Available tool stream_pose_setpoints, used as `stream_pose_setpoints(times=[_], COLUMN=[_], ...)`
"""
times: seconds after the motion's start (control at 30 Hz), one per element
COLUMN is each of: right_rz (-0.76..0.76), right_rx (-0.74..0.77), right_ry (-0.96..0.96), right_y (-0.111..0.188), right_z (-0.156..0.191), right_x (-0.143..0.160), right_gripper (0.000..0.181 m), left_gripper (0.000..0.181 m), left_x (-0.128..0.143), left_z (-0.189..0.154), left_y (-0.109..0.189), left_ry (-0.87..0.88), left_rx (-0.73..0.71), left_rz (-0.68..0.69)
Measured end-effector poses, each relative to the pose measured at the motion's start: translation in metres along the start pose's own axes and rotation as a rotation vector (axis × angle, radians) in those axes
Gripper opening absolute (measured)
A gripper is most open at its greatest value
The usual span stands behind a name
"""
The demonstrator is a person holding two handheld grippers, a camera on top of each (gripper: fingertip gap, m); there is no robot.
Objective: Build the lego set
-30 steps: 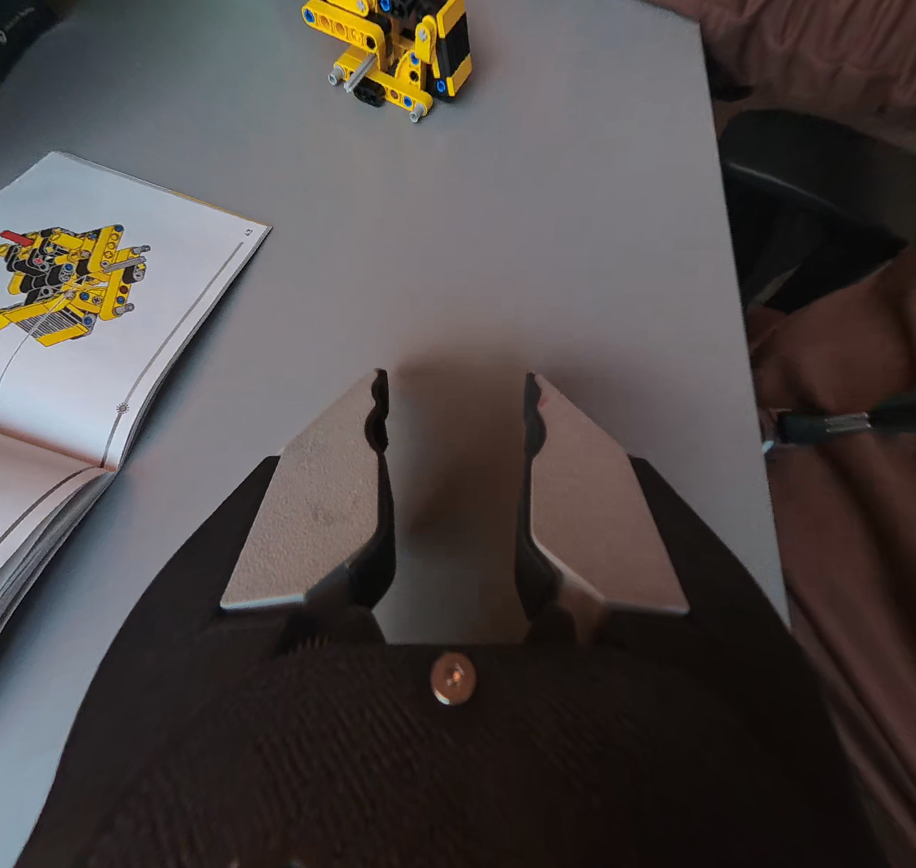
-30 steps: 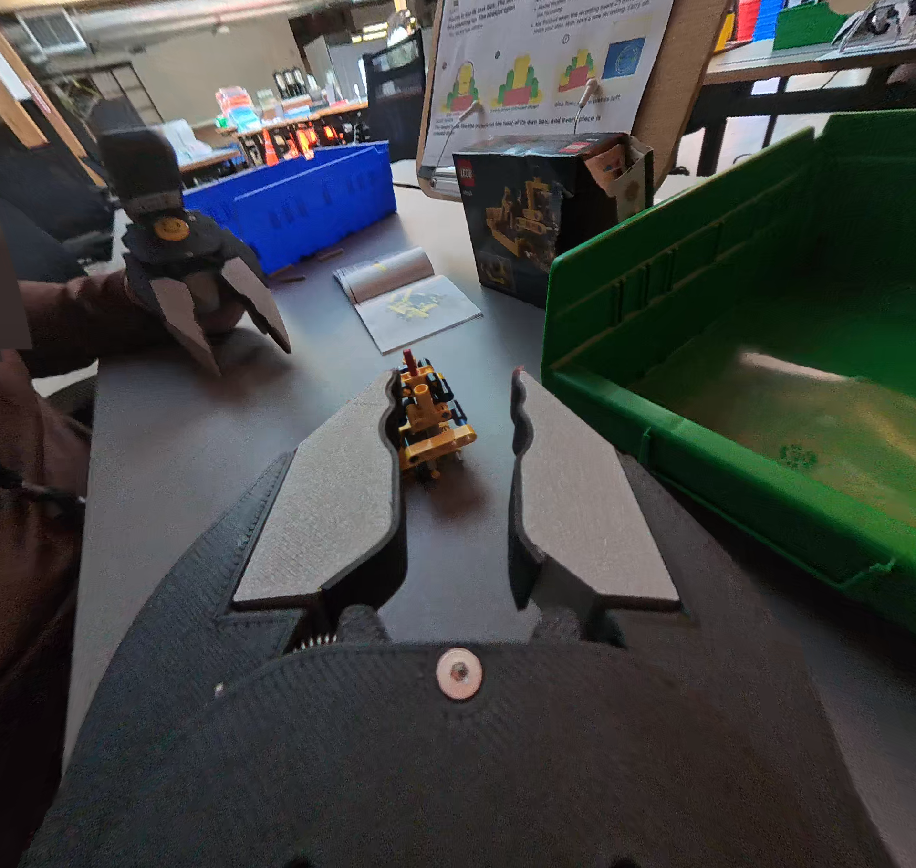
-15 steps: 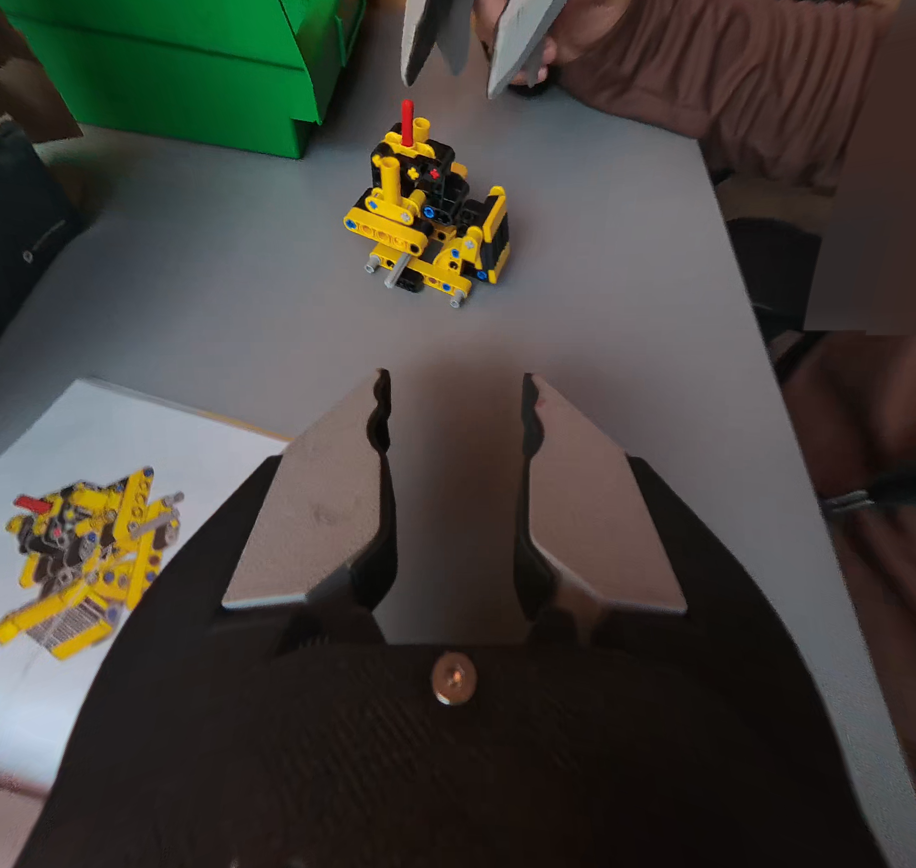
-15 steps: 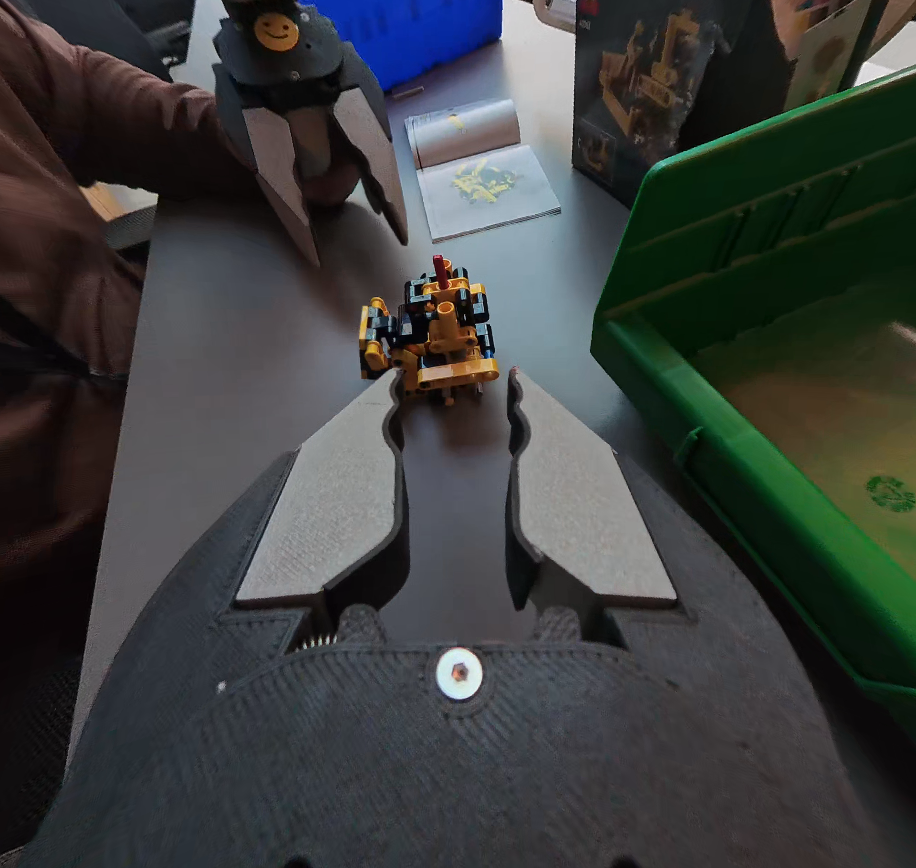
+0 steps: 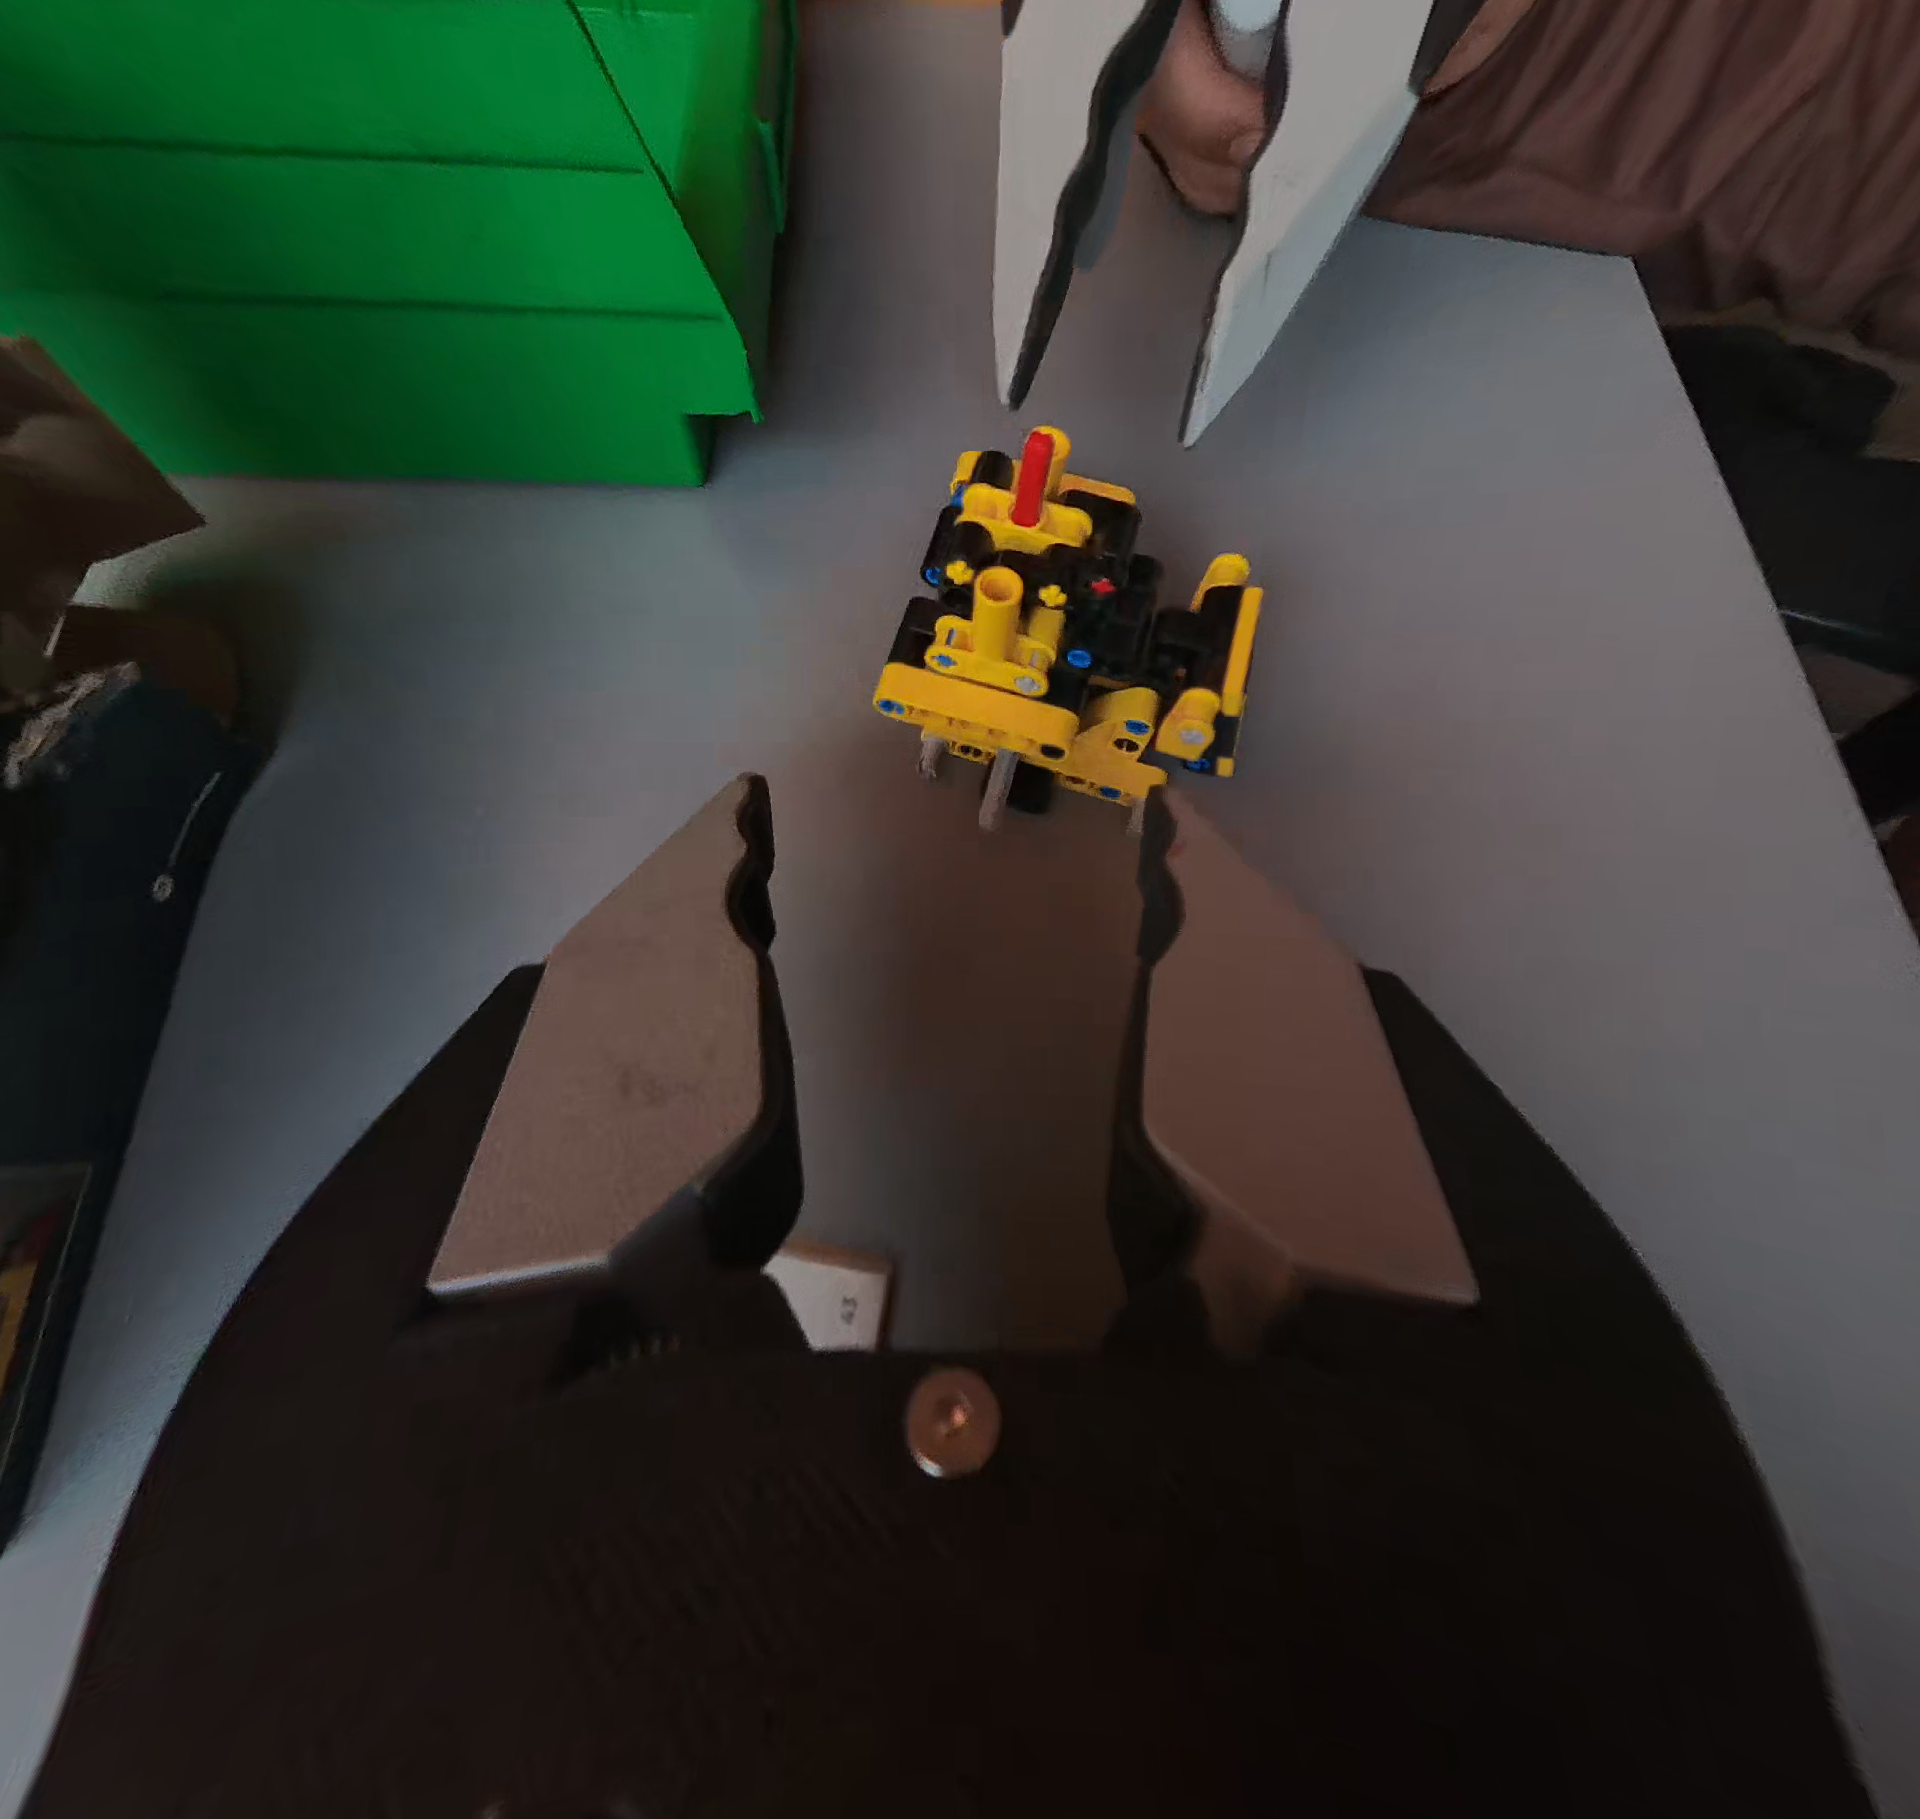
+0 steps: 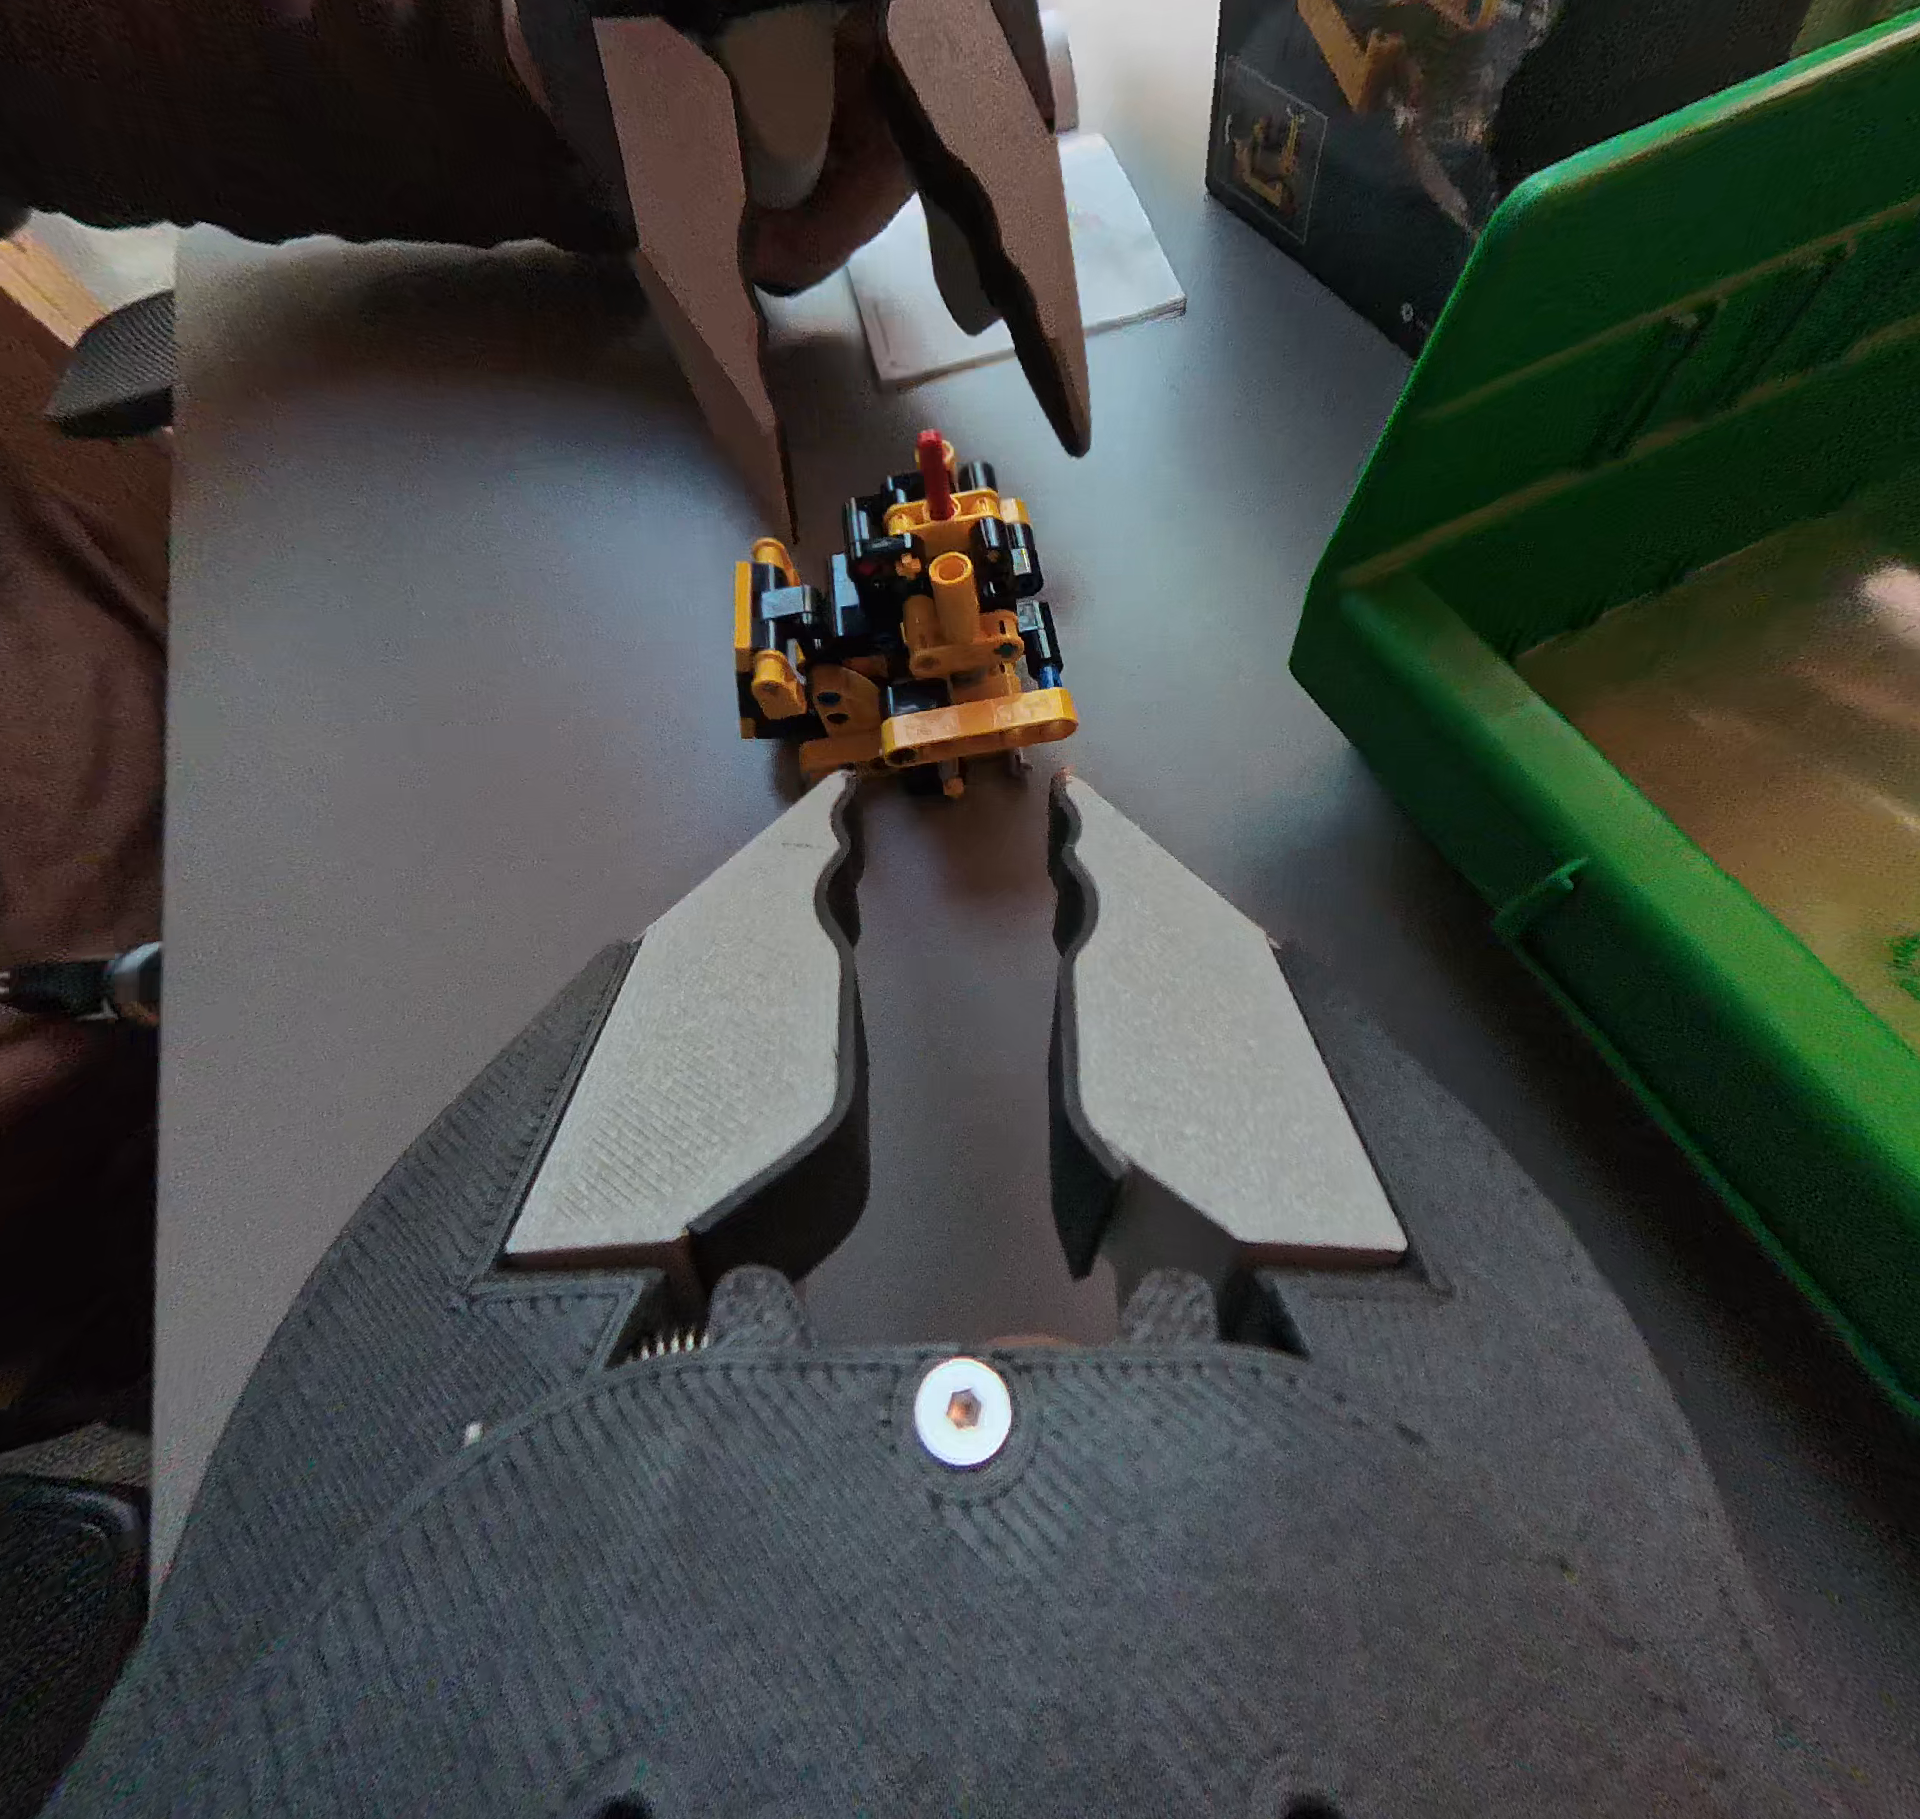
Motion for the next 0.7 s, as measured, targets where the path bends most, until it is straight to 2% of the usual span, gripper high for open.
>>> stream_pose_setpoints(times=[0.33,0.43,0.7], right_rz=[0.068,0.098,0.044], right_rx=[-0.016,-0.009,-0.026], right_ry=[0.043,0.073,0.012], right_y=[-0.013,-0.019,-0.015], right_z=[0.000,0.001,-0.004], right_x=[0.003,0.004,-0.001], right_gripper=[0.038,0.035,0.040], left_gripper=[0.058,0.049,0.053], left_x=[-0.008,-0.012,-0.019], left_z=[-0.007,-0.008,-0.007], left_y=[-0.014,-0.015,-0.019], left_ry=[-0.110,-0.144,-0.142], left_rx=[0.173,0.196,0.256], left_rz=[-0.029,-0.041,-0.047])
Point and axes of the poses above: each gripper's, where its closed fingertips meet, y back along the fingers, x out of its underside, z = x × y across the jaws, the point moved 2 cm from there along y, back along the fingers, and after that the axes turned 9 degrees about y, right-handed, at the moved point
